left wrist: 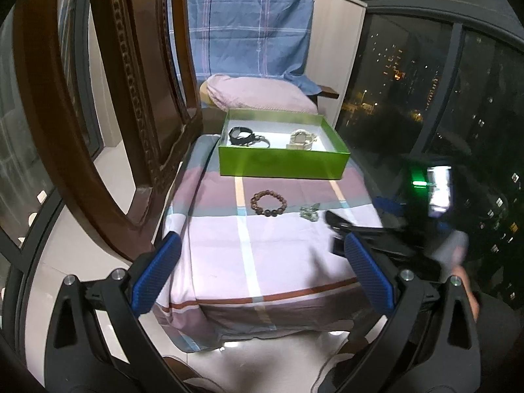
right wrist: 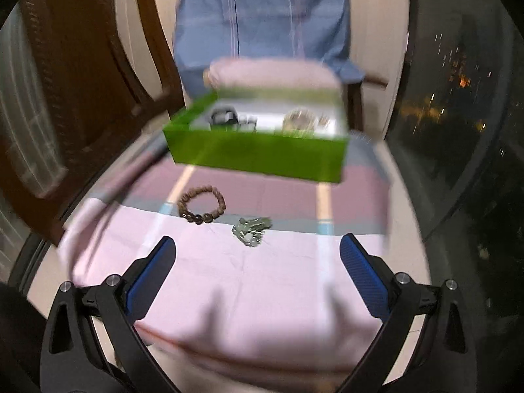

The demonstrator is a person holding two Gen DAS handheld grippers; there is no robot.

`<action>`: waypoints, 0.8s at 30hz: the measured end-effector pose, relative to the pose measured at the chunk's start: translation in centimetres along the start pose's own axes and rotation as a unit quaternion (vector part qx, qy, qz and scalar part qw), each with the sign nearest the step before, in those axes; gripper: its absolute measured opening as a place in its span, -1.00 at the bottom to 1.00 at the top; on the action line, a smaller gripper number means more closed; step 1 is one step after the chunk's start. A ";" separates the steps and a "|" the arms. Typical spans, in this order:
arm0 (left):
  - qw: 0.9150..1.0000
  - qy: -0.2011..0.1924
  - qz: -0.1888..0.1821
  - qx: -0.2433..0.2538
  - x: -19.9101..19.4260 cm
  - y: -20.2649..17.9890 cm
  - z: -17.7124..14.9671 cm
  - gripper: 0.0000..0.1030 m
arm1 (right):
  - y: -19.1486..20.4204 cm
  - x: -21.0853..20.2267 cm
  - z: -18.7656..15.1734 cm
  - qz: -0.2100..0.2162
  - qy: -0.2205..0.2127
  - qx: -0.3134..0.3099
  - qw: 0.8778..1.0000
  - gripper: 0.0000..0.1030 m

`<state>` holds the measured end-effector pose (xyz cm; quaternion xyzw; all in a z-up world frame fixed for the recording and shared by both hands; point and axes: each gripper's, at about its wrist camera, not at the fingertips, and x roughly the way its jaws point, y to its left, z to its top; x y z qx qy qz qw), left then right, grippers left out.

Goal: Organize jewelry
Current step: 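Grasp the brown wooden bracelet with the left tool while the right grasps the jade pendant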

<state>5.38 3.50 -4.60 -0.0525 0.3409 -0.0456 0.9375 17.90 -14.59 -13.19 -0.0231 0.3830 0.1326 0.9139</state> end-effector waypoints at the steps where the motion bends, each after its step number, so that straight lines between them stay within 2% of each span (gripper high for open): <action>1: 1.000 0.002 0.003 0.000 0.5 0.2 0.2 0.92 | 0.1 1.7 0.1 -0.002 0.015 0.000 1.000 0.84; 3: 1.000 0.008 0.007 -0.001 1.7 0.6 0.7 0.92 | 0.3 4.1 0.4 0.000 0.036 0.004 0.999 0.78; 6: 1.000 0.019 0.010 -0.002 4.1 0.9 1.6 0.90 | 0.7 7.0 0.9 -0.006 0.059 -0.005 0.998 0.49; 8: 1.000 0.028 0.015 0.001 6.0 0.8 2.3 0.87 | 0.7 8.5 0.9 0.007 0.086 -0.006 0.996 0.10; 9: 0.999 0.034 0.017 0.003 7.3 0.8 2.8 0.85 | 0.9 8.7 0.7 0.000 0.075 -0.018 0.997 -0.05; 10: 0.999 0.040 0.016 0.002 8.6 0.8 3.2 0.83 | 0.9 8.6 0.7 -0.005 0.072 -0.027 0.997 -0.27; 11: 0.999 0.044 0.017 0.001 9.7 0.8 3.5 0.78 | 0.7 8.5 0.7 0.002 0.071 -0.025 0.997 -0.59; 12: 0.998 0.055 0.019 -0.001 11.2 0.8 3.8 0.74 | 0.2 8.4 0.7 0.008 0.071 -0.017 0.997 -0.74; 18: 0.993 0.120 0.019 -0.001 19.9 0.5 4.1 0.17 | -2.7 5.8 1.4 0.050 0.044 0.029 0.997 -0.87; 22: 0.987 0.157 0.033 0.005 24.1 0.4 3.5 -0.28 | -3.3 3.7 2.1 0.073 0.021 0.034 0.997 -0.87; 24: 0.985 0.170 0.026 0.003 25.7 0.6 3.4 -0.42 | -3.4 3.2 2.3 0.081 0.016 0.033 0.996 -0.87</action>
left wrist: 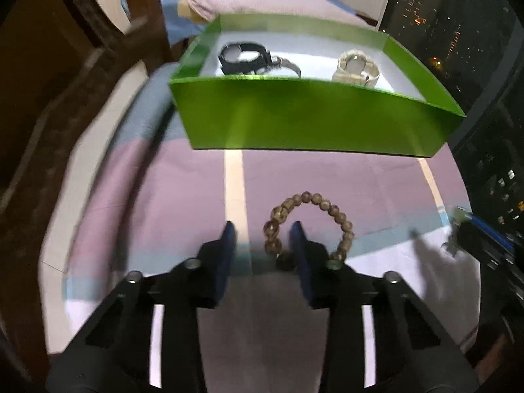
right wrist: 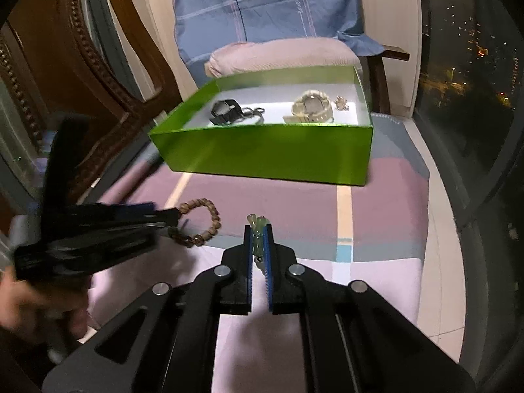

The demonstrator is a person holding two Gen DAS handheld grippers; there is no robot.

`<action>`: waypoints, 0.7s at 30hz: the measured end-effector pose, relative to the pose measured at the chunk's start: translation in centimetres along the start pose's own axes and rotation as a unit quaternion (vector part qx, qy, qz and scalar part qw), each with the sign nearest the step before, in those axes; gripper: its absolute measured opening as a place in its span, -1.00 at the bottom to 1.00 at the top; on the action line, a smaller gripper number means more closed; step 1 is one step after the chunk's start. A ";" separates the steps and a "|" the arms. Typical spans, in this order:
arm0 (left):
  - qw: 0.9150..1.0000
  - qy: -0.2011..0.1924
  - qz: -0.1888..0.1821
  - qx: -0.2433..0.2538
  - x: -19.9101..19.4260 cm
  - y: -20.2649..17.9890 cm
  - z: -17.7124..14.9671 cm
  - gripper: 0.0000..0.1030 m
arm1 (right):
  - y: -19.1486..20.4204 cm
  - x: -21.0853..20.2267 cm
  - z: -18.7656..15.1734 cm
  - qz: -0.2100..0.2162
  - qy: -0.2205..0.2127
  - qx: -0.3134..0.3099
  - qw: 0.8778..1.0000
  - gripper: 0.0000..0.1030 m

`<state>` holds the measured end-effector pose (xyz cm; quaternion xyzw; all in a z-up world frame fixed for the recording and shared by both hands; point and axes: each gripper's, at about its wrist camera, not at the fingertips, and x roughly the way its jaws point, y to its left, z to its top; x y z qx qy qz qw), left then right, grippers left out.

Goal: Organize jewelry
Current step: 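Grasp the brown wooden bracelet with the left tool while the right grasps the jade pendant, then lift the brown bracelet with the left tool while the right tool lifts the jade pendant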

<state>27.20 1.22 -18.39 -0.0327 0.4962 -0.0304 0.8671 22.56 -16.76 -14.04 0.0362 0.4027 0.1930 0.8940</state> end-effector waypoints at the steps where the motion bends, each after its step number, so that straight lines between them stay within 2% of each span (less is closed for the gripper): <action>1: 1.000 0.000 0.003 0.005 0.4 -0.1 0.0 -0.52 | 0.2 -0.2 0.1 0.003 -0.003 -0.003 1.000 -0.87; 2: 1.000 -0.007 0.010 0.014 0.6 -0.3 0.2 -0.79 | 0.3 -0.4 0.1 0.006 -0.005 -0.004 1.000 -0.87; 5: 1.000 -0.010 -0.004 0.011 0.1 -0.1 0.6 -0.79 | 0.5 -0.8 0.5 0.014 -0.009 -0.003 1.000 -0.87; 7: 0.999 -0.023 -0.009 0.029 -1.2 -0.6 0.6 -0.80 | 0.6 -1.4 0.8 0.019 -0.016 -0.004 1.000 -0.87; 11: 0.997 -0.063 -0.031 0.028 -7.1 -1.1 -0.3 -0.79 | 1.4 -3.6 1.3 0.031 -0.040 -0.009 0.999 -0.87; 15: 0.990 -0.122 -0.060 0.034 -15.4 -1.3 -2.8 -0.79 | 2.8 -8.1 1.6 0.031 -0.083 -0.028 0.996 -0.87; 21: 0.981 -0.168 -0.089 0.018 -23.4 -0.7 -6.6 -0.79 | 3.1 -14.7 0.0 0.007 -0.115 -0.020 0.993 -0.87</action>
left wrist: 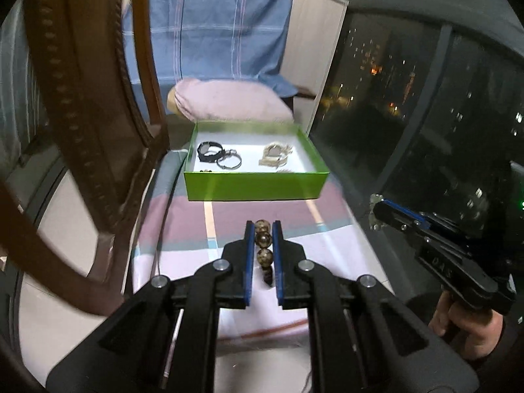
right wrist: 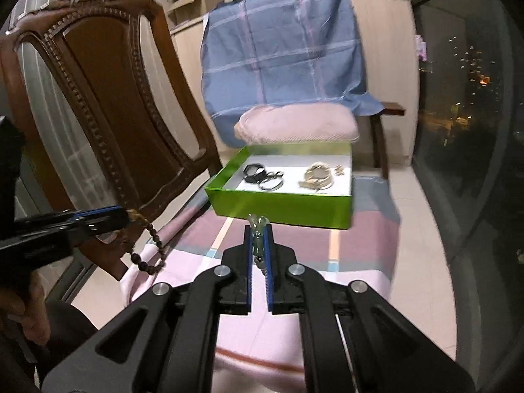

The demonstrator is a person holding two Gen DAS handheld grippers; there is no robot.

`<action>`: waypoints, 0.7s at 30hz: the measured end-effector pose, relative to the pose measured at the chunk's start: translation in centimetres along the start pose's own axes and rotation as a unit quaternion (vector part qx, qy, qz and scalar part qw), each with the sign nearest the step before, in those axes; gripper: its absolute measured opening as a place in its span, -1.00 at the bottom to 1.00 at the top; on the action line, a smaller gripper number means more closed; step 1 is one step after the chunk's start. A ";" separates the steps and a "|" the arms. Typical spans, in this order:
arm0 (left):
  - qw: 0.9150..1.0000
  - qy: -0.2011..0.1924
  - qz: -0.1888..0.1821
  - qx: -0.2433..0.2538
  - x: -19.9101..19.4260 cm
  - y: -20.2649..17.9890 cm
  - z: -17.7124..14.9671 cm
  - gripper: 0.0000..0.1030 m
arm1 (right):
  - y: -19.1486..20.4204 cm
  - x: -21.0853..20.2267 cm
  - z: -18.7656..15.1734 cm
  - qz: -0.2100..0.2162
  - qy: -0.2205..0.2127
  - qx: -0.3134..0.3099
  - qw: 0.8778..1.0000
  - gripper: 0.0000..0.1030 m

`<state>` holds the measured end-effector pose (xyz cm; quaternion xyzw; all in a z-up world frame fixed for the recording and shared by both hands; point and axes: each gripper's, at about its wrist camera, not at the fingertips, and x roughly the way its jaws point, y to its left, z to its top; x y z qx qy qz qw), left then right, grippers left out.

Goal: Organize jewelry
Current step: 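Lift the brown bracelet with the left tool while the right tool lifts the jade pendant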

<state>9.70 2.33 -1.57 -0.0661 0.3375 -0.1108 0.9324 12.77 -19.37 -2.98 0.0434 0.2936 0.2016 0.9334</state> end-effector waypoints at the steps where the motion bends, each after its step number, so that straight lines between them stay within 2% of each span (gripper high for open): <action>1: 1.000 -0.003 -0.003 0.000 -0.8 -0.2 -0.2 -0.79 | 0.1 -0.7 0.0 -0.005 -0.004 0.001 1.000 -0.87; 8: 1.000 -0.007 -0.015 0.006 -3.6 -1.9 -2.3 -0.79 | 1.2 -5.8 -0.5 -0.042 -0.023 0.000 0.999 -0.87; 21: 0.999 -0.027 -0.017 0.018 -6.9 -3.3 -3.5 -0.79 | 2.5 -10.0 -1.3 -0.051 -0.040 -0.004 0.998 -0.87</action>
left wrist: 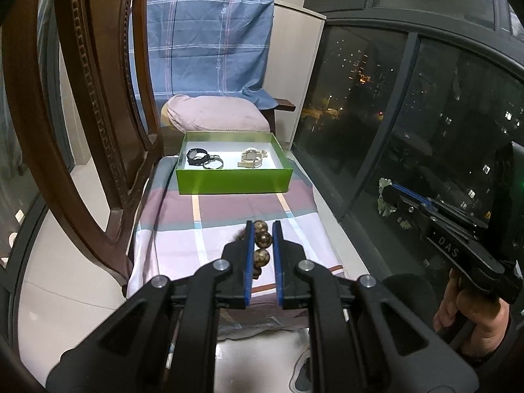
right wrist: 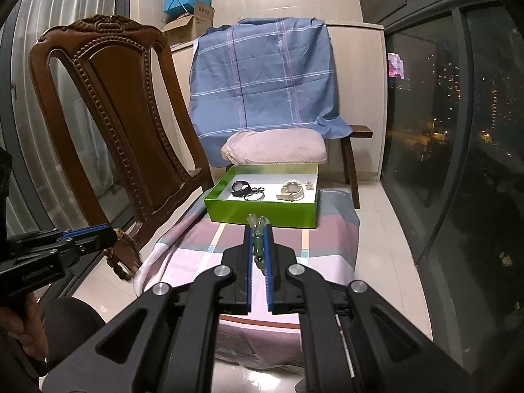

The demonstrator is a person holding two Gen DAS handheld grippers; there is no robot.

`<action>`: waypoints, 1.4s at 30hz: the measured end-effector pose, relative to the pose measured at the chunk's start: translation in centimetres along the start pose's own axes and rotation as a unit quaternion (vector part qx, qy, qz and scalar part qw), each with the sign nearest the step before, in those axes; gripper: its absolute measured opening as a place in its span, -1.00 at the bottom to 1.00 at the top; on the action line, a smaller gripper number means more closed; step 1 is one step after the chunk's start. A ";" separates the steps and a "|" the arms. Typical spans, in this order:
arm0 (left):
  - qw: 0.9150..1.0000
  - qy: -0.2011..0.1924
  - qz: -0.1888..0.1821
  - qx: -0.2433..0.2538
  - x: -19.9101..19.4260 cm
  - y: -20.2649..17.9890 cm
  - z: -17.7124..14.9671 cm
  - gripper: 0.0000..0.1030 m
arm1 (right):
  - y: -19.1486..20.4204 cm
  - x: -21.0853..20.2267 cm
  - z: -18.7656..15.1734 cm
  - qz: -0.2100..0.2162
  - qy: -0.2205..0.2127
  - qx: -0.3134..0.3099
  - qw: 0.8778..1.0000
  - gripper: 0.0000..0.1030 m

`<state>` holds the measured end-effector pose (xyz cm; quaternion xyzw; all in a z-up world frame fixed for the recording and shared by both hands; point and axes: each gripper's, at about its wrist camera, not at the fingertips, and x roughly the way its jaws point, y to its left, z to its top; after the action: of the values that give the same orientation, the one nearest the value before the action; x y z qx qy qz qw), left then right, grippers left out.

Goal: Organize jewelry
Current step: 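Lift the brown bracelet with the left tool while the right tool lifts the jade pendant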

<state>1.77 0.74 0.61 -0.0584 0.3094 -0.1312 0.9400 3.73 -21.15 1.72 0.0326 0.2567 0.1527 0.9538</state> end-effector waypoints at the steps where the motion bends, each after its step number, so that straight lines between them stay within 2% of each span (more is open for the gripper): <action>1: 1.000 -0.001 0.000 0.000 -0.1 0.0 0.0 -0.79 | 0.0 -0.2 0.0 0.000 -0.001 0.000 1.000 -0.87; 29: 1.000 0.006 0.010 0.003 -0.8 -0.4 -0.3 -0.79 | 0.5 -1.0 -0.3 0.003 -0.004 -0.005 1.000 -0.87; 42: 1.000 0.030 0.009 -0.001 1.5 0.0 -0.5 -0.79 | -0.1 2.0 -0.7 0.005 0.021 0.001 1.000 -0.87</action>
<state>2.69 0.28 -0.63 -0.0524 0.3381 -0.1245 0.9313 5.03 -20.63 0.20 0.0314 0.2768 0.1575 0.9474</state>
